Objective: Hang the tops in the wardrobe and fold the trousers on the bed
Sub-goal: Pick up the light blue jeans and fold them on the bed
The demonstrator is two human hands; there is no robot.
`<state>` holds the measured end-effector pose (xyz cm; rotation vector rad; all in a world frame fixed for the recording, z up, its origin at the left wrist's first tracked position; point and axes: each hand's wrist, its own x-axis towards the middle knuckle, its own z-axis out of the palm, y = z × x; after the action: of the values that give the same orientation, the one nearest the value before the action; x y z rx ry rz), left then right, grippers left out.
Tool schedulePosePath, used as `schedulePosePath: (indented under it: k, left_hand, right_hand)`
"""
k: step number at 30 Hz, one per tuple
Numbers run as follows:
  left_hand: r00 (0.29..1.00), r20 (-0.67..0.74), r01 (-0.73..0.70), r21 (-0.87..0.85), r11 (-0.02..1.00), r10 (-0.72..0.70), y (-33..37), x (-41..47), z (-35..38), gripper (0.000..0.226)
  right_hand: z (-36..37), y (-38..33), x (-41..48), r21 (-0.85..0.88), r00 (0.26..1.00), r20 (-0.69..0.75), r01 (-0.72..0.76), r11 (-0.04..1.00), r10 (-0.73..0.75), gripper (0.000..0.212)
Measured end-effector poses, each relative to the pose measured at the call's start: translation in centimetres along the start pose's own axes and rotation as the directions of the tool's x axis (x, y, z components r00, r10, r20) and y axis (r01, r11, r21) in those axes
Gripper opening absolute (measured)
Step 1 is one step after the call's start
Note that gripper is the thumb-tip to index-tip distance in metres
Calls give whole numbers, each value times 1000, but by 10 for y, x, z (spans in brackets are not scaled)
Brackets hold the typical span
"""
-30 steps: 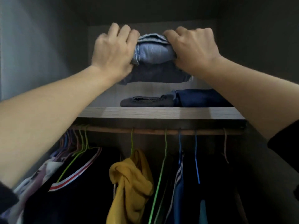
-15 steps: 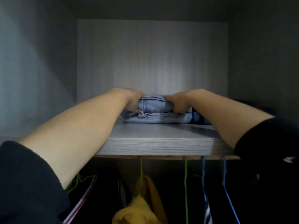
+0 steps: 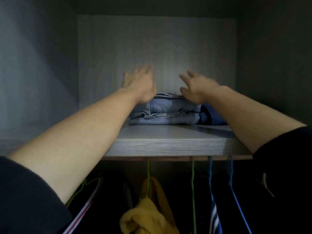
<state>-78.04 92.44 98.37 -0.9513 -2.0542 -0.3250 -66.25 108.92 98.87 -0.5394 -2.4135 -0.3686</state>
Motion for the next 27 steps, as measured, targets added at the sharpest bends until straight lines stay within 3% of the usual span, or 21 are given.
schedulePosePath:
  k: [2, 5, 10, 13, 17, 21, 24, 27]
  left_hand:
    - [964, -265, -13, 30, 999, 20, 4, -10, -19, 69]
    - [877, -480, 12, -19, 1000, -19, 12, -27, -44, 71]
    - [852, -518, -32, 102, 994, 80, 26, -68, -55, 69]
    - [859, -510, -64, -9, 998, 50, 39, -103, -55, 68]
    - [866, -499, -107, -106, 989, 41, 66, -147, -52, 67]
    - [840, -542, -178, -259, 949, 9, 99, -192, -38, 65]
    - [869, -493, -197, -428, 882, -45, 135, -251, -1, 64]
    - [945, -322, -233, -535, 812, 59, 185, -330, 44, 66]
  right_hand:
    - [-14, 5, -22, -19, 971, -238, -38, 999, 32, 63]
    - [-25, 16, -54, -24, 868, -495, -49, 999, 31, 66]
    - [-34, 22, -111, -187, 777, -625, -58, 981, -74, 66]
    - [-29, 11, -154, -188, 731, -678, -69, 980, -79, 64]
    - [-14, 0, -205, -206, 769, -632, -47, 977, -96, 64]
    - [18, 6, -275, -170, 794, -608, -135, 976, 3, 65]
    - [65, 7, -356, -223, 891, -440, -224, 949, 107, 71]
    - [96, 15, -458, -281, 933, -273, -311, 908, 235, 72]
